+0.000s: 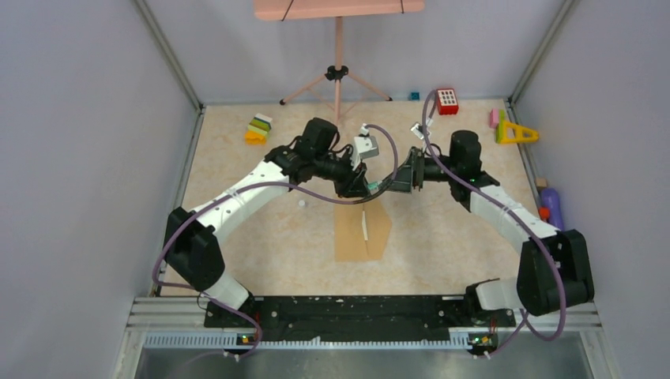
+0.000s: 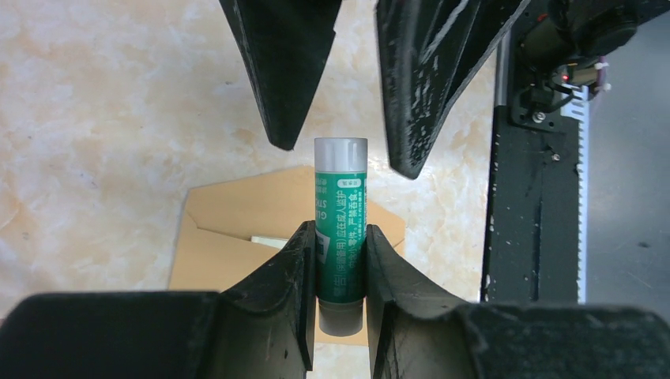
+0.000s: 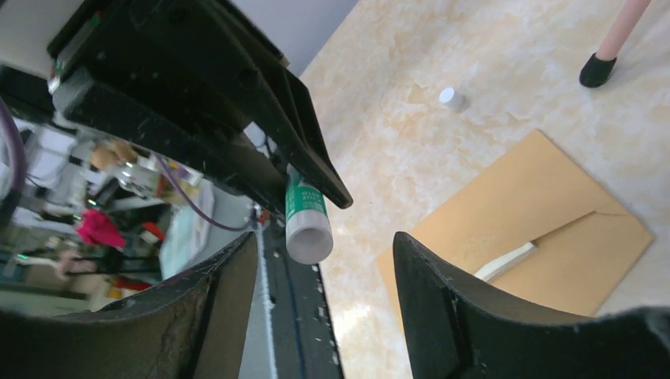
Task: Place the letter into the envelope and seal it
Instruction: Unscrew the solid glue.
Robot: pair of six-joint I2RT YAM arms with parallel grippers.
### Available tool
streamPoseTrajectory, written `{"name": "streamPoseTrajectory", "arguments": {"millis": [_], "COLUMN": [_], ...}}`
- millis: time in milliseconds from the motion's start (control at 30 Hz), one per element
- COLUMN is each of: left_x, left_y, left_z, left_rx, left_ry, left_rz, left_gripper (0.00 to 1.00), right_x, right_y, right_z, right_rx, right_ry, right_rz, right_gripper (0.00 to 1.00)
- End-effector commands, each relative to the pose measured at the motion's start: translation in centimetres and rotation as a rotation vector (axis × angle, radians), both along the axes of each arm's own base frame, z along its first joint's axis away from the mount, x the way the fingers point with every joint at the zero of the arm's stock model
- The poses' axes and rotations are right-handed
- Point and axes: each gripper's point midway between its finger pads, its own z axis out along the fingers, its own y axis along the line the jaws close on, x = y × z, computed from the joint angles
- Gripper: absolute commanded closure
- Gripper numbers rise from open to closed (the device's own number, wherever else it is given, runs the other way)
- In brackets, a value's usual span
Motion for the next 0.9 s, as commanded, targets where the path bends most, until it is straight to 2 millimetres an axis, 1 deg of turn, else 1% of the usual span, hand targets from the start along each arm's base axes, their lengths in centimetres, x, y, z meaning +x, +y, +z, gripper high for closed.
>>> {"name": "streamPoseTrajectory", "arguments": {"millis": [0, 133, 200, 233, 267, 333, 467, 667, 800, 867], "left_x": [-2.7, -4.8, -5.4, -5.7, -6.0, -6.4, -6.8, -7.0, -7.1, -6.9], "left_y": [-0.3, -0.4, -0.4, -0.5, -0.6, -0.8, -1.1, -1.4, -1.6, -1.6], "left_z": [2.3, 2.8, 2.7, 2.7, 2.5, 2.3, 1.7, 0.4, -0.8, -1.2], "left_rx": [-0.082, -0.128, -0.140, -0.148, -0.155, -0.169, -0.181, -0.164, -0.135, -0.124], "left_ry": [0.013, 0.083, 0.115, 0.133, 0.153, 0.193, 0.260, 0.312, 0.326, 0.325], "left_rz": [-0.123, -0.222, -0.248, -0.261, -0.276, -0.296, -0.318, -0.324, -0.316, -0.310], "left_gripper": [1.00, 1.00, 1.00, 1.00, 1.00, 1.00, 1.00, 1.00, 1.00, 1.00], "right_x": [-1.6, -3.6, -3.6, -3.8, -3.8, -4.4, -6.3, -6.7, -7.1, -7.6], "right_y": [-1.2, -2.2, -2.3, -2.3, -2.3, -2.1, -1.9, -1.8, -1.7, -1.6], "right_z": [2.7, 2.1, 1.6, 1.4, 1.5, 2.0, 0.8, 0.9, 0.9, 0.5], "right_rx": [-0.054, -0.108, -0.127, -0.123, -0.119, -0.088, -0.082, -0.087, -0.085, -0.089], "right_ry": [-0.456, -0.862, -0.923, -0.953, -0.991, -1.096, -1.198, -1.258, -1.270, -1.296], "right_rz": [0.078, 0.142, 0.167, 0.180, 0.177, 0.202, 0.316, 0.322, 0.332, 0.357], "right_gripper": [0.37, 0.35, 0.36, 0.37, 0.38, 0.39, 0.41, 0.42, 0.46, 0.48]}}
